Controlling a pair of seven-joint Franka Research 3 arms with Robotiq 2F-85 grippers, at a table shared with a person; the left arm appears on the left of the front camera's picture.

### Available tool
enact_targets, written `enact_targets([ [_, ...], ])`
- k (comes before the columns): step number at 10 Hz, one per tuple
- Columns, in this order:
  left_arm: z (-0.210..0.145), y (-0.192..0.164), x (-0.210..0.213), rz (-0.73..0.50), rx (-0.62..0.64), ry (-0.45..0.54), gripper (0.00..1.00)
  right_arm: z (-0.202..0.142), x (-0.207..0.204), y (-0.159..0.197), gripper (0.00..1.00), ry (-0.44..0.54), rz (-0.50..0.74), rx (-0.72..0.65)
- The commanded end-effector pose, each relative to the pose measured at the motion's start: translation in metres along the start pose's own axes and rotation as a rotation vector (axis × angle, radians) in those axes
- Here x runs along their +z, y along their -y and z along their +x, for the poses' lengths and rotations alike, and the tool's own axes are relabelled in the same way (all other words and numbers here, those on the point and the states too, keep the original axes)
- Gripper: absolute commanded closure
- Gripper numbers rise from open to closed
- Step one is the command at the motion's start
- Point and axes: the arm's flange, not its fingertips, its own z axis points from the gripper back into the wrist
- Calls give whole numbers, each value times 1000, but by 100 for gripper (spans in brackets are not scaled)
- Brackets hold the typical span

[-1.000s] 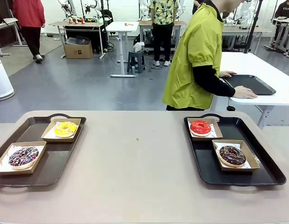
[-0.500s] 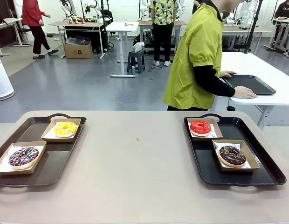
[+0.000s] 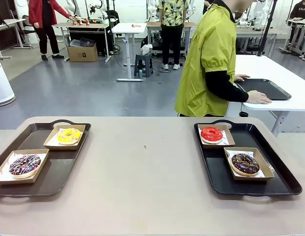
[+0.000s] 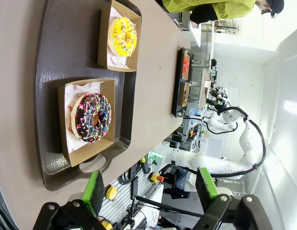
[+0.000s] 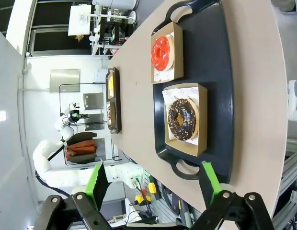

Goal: Individually package the donuts and arrange them on the tray.
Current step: Place the picked Paper togo box on the Handle tray.

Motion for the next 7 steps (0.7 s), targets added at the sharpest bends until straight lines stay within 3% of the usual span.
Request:
enact_targets([
  [1,-2,2,1,2,6,7,0,-5,-2,-3,0,-3,4,-4],
  [7,-2,2,1,2,6,7,0,-5,-2,-3,0,-3,4,-4],
])
